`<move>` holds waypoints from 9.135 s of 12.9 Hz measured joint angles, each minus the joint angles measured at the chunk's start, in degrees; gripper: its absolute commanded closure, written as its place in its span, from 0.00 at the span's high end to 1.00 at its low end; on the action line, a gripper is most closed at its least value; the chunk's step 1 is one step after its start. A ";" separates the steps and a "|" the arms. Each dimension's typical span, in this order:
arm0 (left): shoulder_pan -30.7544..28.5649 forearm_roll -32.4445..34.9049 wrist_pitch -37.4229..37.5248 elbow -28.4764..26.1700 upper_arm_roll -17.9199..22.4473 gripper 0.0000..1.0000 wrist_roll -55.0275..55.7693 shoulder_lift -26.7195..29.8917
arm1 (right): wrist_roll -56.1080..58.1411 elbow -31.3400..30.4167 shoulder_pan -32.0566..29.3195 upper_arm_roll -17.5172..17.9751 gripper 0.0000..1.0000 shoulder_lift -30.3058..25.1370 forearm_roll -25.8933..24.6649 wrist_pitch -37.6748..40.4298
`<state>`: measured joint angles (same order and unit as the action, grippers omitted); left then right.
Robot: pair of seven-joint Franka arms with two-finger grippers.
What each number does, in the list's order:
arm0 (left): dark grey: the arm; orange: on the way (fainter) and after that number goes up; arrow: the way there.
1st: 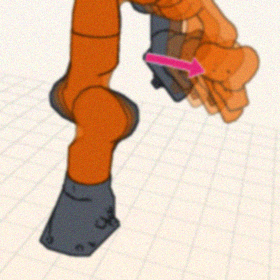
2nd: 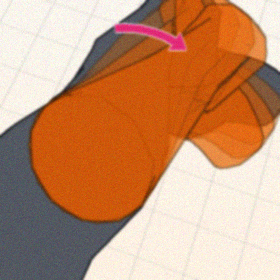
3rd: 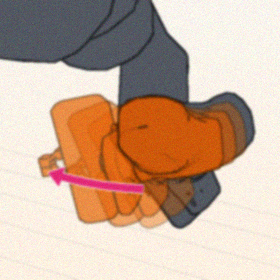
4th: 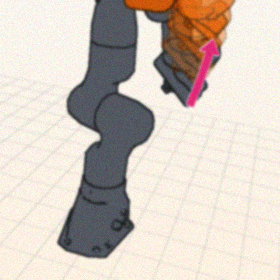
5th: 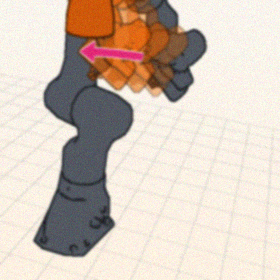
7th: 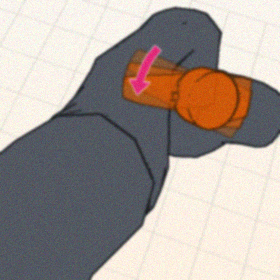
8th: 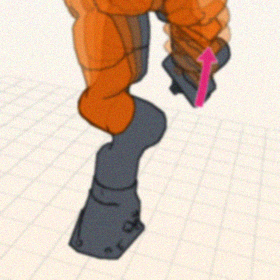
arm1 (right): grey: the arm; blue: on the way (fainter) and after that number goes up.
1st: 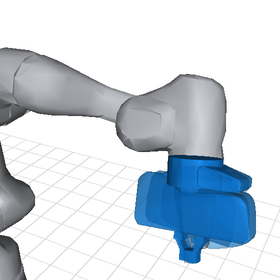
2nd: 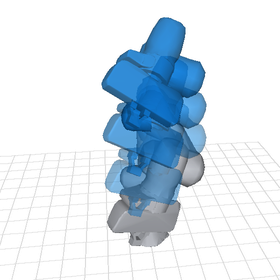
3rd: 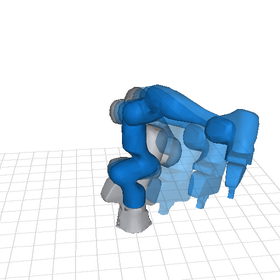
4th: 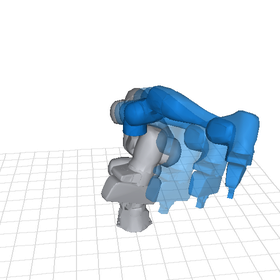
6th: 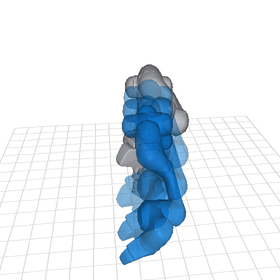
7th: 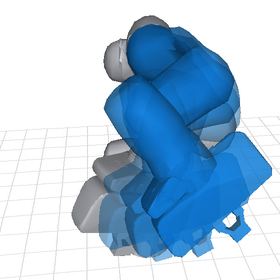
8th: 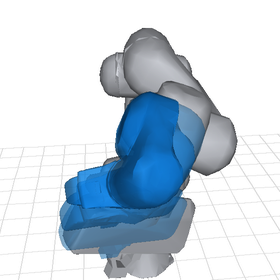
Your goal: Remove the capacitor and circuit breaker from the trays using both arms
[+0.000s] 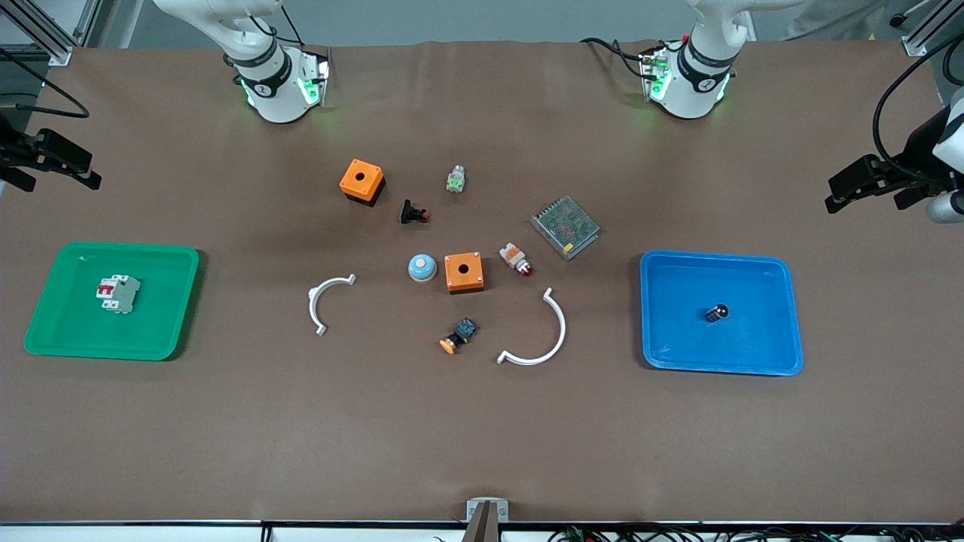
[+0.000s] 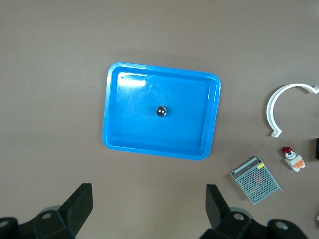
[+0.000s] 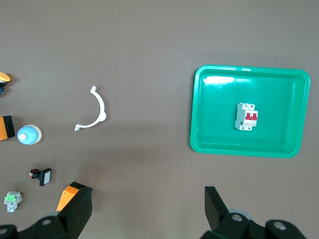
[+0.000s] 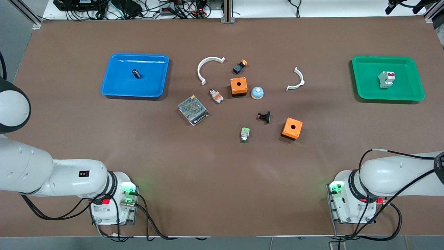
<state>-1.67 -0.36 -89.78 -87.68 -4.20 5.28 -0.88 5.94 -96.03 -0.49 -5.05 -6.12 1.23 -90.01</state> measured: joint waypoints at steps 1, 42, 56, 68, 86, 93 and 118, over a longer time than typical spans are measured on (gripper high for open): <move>0.00 0.00 0.01 -0.01 0.00 1.00 0.00 -0.01 | 0.00 0.00 0.00 -0.01 1.00 0.00 0.00 0.03; 1.10 8.43 -48.15 -25.05 -0.50 0.65 6.29 -28.11 | 27.31 -12.95 -22.60 -0.74 0.28 37.65 2.07 -48.00; 1.27 8.44 -42.87 -24.23 -1.51 0.19 6.30 -25.50 | 10.38 -0.70 -7.44 0.60 0.00 27.38 3.76 -19.21; 13.89 5.42 -23.72 -1.72 -12.49 0.19 38.19 -28.61 | -26.95 -2.87 25.18 0.69 0.00 35.30 8.80 -38.01; 22.90 4.85 -30.41 14.04 -11.92 0.64 58.73 -51.80 | -29.21 1.94 27.72 -1.29 1.00 42.56 7.71 -37.19; 22.03 5.02 -28.46 16.69 -11.58 0.99 58.39 -47.75 | -14.97 15.84 19.29 -4.35 1.00 35.06 1.48 -4.81; -11.78 -0.46 -4.73 -12.07 -10.55 1.00 -1.03 5.89 | 2.56 10.97 1.26 -4.33 1.00 15.23 -1.55 4.12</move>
<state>-13.45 -0.82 -94.51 -99.75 -14.75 4.25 5.00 8.50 -85.07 0.78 -9.39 9.10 -0.32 -85.89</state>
